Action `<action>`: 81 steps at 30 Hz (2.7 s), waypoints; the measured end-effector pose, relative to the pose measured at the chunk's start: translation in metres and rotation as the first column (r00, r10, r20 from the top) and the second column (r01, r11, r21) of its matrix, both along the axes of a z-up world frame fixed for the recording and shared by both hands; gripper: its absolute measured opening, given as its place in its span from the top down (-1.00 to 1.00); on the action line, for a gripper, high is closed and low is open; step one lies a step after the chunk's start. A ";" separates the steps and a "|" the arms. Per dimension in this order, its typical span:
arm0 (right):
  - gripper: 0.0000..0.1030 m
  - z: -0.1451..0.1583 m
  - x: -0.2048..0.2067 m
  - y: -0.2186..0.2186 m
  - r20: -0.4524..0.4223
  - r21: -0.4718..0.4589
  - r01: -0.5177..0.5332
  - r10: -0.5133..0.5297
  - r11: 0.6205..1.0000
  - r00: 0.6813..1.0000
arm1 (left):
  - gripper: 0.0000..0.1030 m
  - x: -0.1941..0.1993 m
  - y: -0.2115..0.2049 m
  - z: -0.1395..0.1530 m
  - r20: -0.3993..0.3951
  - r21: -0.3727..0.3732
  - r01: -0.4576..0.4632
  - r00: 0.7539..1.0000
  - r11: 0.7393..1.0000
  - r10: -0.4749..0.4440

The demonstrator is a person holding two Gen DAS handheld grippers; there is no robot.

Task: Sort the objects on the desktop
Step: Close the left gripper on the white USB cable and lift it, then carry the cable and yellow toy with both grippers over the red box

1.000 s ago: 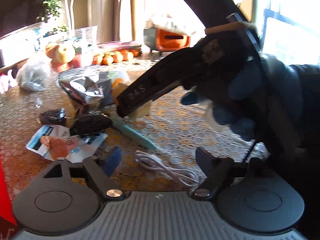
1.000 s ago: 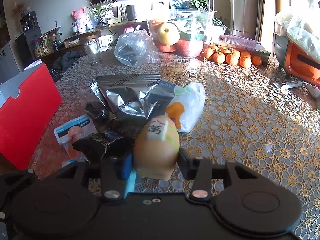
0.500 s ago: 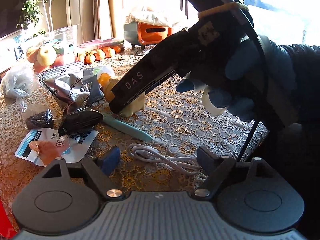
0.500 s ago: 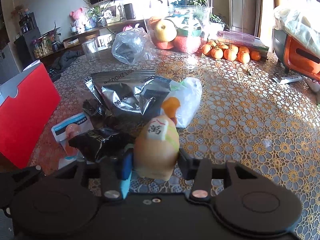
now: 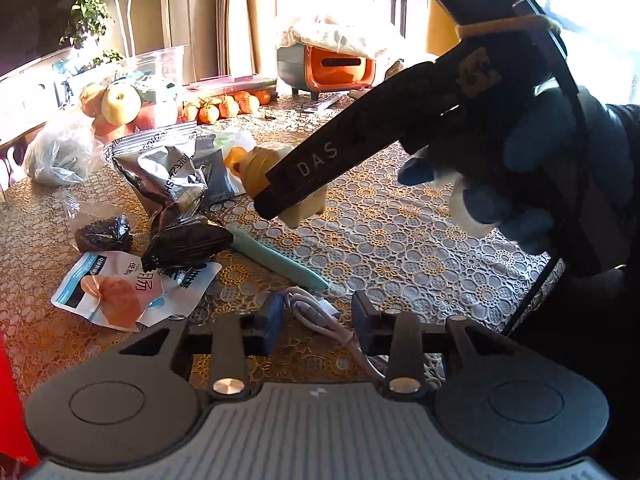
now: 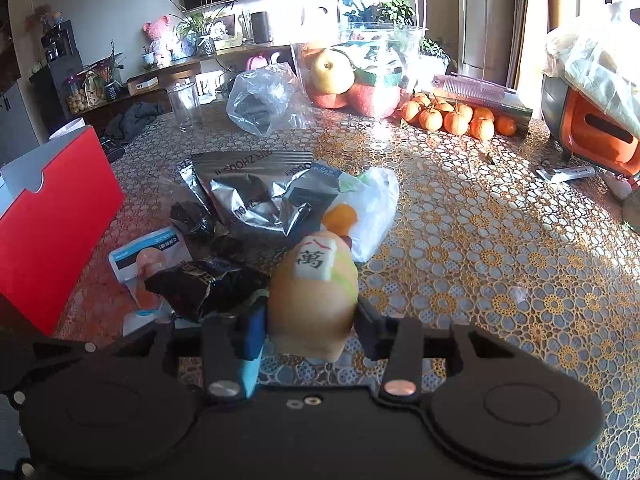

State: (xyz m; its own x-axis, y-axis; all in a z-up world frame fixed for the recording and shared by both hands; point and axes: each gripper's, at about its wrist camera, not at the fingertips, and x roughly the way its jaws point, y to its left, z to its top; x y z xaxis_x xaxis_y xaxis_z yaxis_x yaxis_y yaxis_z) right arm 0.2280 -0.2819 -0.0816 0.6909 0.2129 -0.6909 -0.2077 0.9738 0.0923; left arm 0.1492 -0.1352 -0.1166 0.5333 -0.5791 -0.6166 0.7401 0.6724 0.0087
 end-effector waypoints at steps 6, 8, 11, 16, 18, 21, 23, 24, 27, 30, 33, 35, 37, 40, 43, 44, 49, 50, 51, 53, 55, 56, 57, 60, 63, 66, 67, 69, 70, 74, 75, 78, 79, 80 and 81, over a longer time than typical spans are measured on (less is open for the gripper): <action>0.14 0.003 -0.014 -0.010 -0.012 -0.006 0.021 -0.021 1.000 1.000 | 0.49 0.000 0.002 0.003 -0.031 -0.007 -0.053 0.998 0.999 0.052; 0.14 0.003 -0.020 -0.012 -0.014 -0.009 0.024 -0.025 1.000 1.000 | 0.50 0.001 0.003 0.005 -0.050 -0.010 -0.078 0.996 0.997 0.077; 0.14 0.005 -0.026 -0.015 -0.014 -0.006 0.029 -0.029 1.000 0.999 | 0.53 0.001 0.004 0.007 -0.078 -0.018 -0.105 0.992 0.994 0.103; 0.14 0.013 -0.036 -0.014 0.005 -0.004 0.016 -0.016 1.000 1.000 | 0.56 -0.002 0.007 0.016 -0.095 -0.041 -0.133 0.987 0.990 0.128; 0.14 0.017 -0.040 -0.014 0.013 -0.005 0.011 -0.011 1.000 1.000 | 0.56 -0.004 0.009 0.020 -0.091 -0.044 -0.146 0.986 0.988 0.142; 0.14 0.022 -0.044 -0.014 0.022 -0.003 0.011 -0.011 1.000 1.000 | 0.56 -0.004 0.012 0.026 -0.097 -0.060 -0.172 0.981 0.983 0.166; 0.14 0.026 -0.047 -0.014 0.031 -0.001 0.009 -0.009 1.000 0.999 | 0.57 -0.006 0.014 0.033 -0.087 -0.073 -0.187 0.980 0.980 0.180; 0.14 0.028 -0.049 -0.014 0.035 0.001 0.007 -0.008 1.000 0.999 | 0.56 -0.006 0.015 0.036 -0.080 -0.080 -0.192 0.979 0.978 0.186; 0.14 0.034 -0.054 -0.012 0.049 0.003 -0.002 0.002 1.000 0.999 | 0.56 -0.008 0.019 0.047 -0.060 -0.094 -0.210 0.977 0.973 0.205; 0.14 0.042 -0.059 -0.010 0.067 0.000 -0.019 0.019 1.000 0.998 | 0.56 -0.008 0.025 0.056 -0.060 -0.115 -0.237 0.971 0.965 0.231; 0.14 0.050 -0.064 -0.007 0.079 -0.005 -0.034 0.034 0.999 0.996 | 0.56 -0.009 0.031 0.064 -0.060 -0.132 -0.263 0.965 0.956 0.257; 0.14 0.056 -0.068 -0.004 0.087 -0.004 -0.043 0.043 0.999 0.995 | 0.56 -0.011 0.036 0.070 -0.058 -0.142 -0.276 0.961 0.951 0.270; 0.14 0.061 -0.071 -0.002 0.093 -0.004 -0.051 0.051 0.999 0.994 | 0.56 -0.013 0.040 0.075 -0.055 -0.151 -0.289 0.957 0.945 0.284; 0.14 0.070 -0.077 0.004 0.098 -0.007 -0.068 0.068 0.998 0.993 | 0.56 -0.017 0.047 0.084 -0.052 -0.156 -0.311 0.950 0.937 0.307; 0.14 0.079 -0.085 0.013 0.105 -0.006 -0.094 0.095 0.996 0.990 | 0.56 -0.022 0.054 0.093 -0.049 -0.164 -0.332 0.943 0.929 0.329; 0.14 0.082 -0.088 0.017 0.107 -0.004 -0.105 0.105 0.994 0.989 | 0.56 -0.024 0.057 0.096 -0.047 -0.166 -0.340 0.940 0.926 0.337; 0.14 0.097 -0.098 0.035 0.134 0.003 -0.152 0.150 0.988 0.980 | 0.56 -0.032 0.074 0.109 -0.036 -0.184 -0.376 0.926 0.908 0.376; 0.14 0.099 -0.099 0.038 0.139 0.003 -0.160 0.158 0.987 0.978 | 0.56 -0.034 0.078 0.112 -0.032 -0.188 -0.382 0.923 0.905 0.383; 0.14 0.102 -0.100 0.042 0.143 0.003 -0.169 0.167 0.986 0.976 | 0.56 -0.036 0.083 0.115 -0.028 -0.192 -0.389 0.920 0.901 0.391; 0.14 0.107 -0.102 0.050 0.150 0.001 -0.189 0.187 0.982 0.971 | 0.56 -0.039 0.092 0.120 -0.021 -0.197 -0.402 0.914 0.894 0.406; 0.14 0.112 -0.104 0.059 0.156 -0.005 -0.212 0.210 0.977 0.965 | 0.56 -0.042 0.102 0.125 -0.012 -0.204 -0.415 0.907 0.887 0.421; 0.14 0.114 -0.105 0.065 0.156 -0.009 -0.227 0.226 0.974 0.962 | 0.56 -0.044 0.107 0.128 -0.008 -0.206 -0.422 0.903 0.883 0.430; 0.14 0.115 -0.105 0.070 0.155 -0.014 -0.241 0.240 0.970 0.958 | 0.56 -0.046 0.112 0.130 -0.003 -0.207 -0.430 0.899 0.879 0.439; 0.14 0.121 -0.109 0.086 0.160 -0.033 -0.286 0.288 0.958 0.944 | 0.56 -0.049 0.129 0.137 0.004 -0.218 -0.454 0.885 0.864 0.466; 0.14 0.127 -0.111 0.102 0.169 -0.045 -0.319 0.322 0.947 0.931 | 0.56 -0.051 0.145 0.142 0.007 -0.227 -0.479 0.870 0.848 0.493; 0.14 0.132 -0.111 0.116 0.173 -0.041 -0.350 0.352 0.936 0.920 | 0.56 -0.054 0.159 0.146 0.019 -0.226 -0.500 0.856 0.836 0.517; 0.14 0.134 -0.111 0.122 0.175 -0.040 -0.361 0.362 0.932 0.916 | 0.56 -0.055 0.164 0.148 0.023 -0.226 -0.508 0.851 0.831 0.525; 0.14 0.137 -0.109 0.131 0.179 -0.038 -0.380 0.381 0.924 0.907 | 0.56 -0.056 0.173 0.150 0.028 -0.227 -0.524 0.839 0.821 0.543; 0.14 0.139 -0.109 0.137 0.182 -0.041 -0.391 0.392 0.919 0.902 | 0.56 -0.056 0.179 0.151 0.030 -0.228 -0.533 0.833 0.815 0.553; 0.14 0.145 -0.106 0.157 0.193 -0.051 -0.428 0.430 0.902 0.882 | 0.56 -0.056 0.198 0.158 0.047 -0.232 -0.561 0.809 0.794 0.586; 0.14 0.145 -0.105 0.161 0.193 -0.052 -0.437 0.438 0.898 0.878 | 0.56 -0.056 0.203 0.159 0.051 -0.232 -0.568 0.803 0.789 0.593; 0.14 0.147 -0.102 0.173 0.194 -0.059 -0.458 0.461 0.887 0.866 | 0.56 -0.053 0.215 0.163 0.060 -0.235 -0.587 0.787 0.775 0.614; 0.14 0.148 -0.101 0.177 0.193 -0.062 -0.465 0.468 0.883 0.862 | 0.56 -0.052 0.219 0.164 0.063 -0.234 -0.591 0.783 0.772 0.619; 0.14 0.148 -0.099 0.181 0.193 -0.065 -0.472 0.475 0.879 0.859 | 0.56 -0.050 0.223 0.165 0.067 -0.234 -0.596 0.778 0.768 0.624; 0.14 0.148 -0.098 0.185 0.191 -0.067 -0.477 0.480 0.876 0.856 | 0.56 -0.049 0.227 0.165 0.070 -0.233 -0.599 0.775 0.766 0.628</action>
State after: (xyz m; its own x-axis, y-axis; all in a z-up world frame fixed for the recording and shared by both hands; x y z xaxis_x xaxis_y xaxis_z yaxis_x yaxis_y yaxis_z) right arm 0.1301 -0.0971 0.0666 0.6276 0.5419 -0.5589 -0.6607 0.7506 -0.0141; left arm 0.1004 0.0913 0.0487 0.8837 -0.1943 -0.4258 0.1690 0.9809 -0.0968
